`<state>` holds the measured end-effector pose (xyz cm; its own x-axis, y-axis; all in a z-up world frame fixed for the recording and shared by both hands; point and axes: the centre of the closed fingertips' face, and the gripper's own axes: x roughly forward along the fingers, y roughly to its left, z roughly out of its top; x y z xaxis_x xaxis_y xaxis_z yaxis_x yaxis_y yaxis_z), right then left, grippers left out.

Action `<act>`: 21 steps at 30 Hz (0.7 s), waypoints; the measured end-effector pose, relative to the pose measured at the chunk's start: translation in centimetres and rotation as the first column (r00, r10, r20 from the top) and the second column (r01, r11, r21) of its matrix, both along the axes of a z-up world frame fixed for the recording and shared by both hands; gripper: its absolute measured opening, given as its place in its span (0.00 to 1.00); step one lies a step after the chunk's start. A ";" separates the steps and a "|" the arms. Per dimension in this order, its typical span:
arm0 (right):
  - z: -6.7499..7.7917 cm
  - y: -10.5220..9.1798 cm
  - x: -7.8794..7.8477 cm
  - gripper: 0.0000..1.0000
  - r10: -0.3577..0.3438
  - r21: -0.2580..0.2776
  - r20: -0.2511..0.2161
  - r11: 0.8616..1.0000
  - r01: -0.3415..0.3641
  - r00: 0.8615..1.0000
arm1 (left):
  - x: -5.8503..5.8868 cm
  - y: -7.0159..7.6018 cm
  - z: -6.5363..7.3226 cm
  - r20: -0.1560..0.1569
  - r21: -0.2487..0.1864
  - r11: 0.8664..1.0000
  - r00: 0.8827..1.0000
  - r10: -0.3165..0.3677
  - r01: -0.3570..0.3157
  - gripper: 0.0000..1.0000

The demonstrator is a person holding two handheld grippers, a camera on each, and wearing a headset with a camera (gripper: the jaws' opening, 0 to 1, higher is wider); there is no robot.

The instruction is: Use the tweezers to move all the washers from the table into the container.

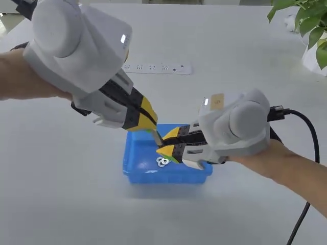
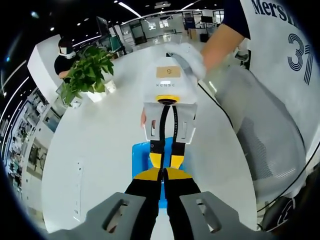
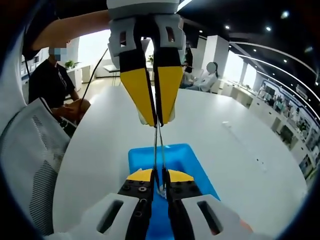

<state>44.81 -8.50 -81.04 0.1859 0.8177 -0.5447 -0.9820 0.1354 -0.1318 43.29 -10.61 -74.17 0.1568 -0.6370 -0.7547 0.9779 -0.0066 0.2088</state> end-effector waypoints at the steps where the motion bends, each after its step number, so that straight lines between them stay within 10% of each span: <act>1: -0.1 0.0 0.1 0.10 -0.003 -0.001 -0.005 1.000 0.003 1.000 | 0.1 0.0 -0.3 -0.001 0.001 1.000 1.000 0.000 0.000 0.05; 21: -3.8 0.1 0.6 0.10 -0.010 -0.013 -0.084 1.000 0.009 0.996 | 1.5 0.3 -3.7 -0.056 0.044 0.999 0.998 -0.012 0.014 0.05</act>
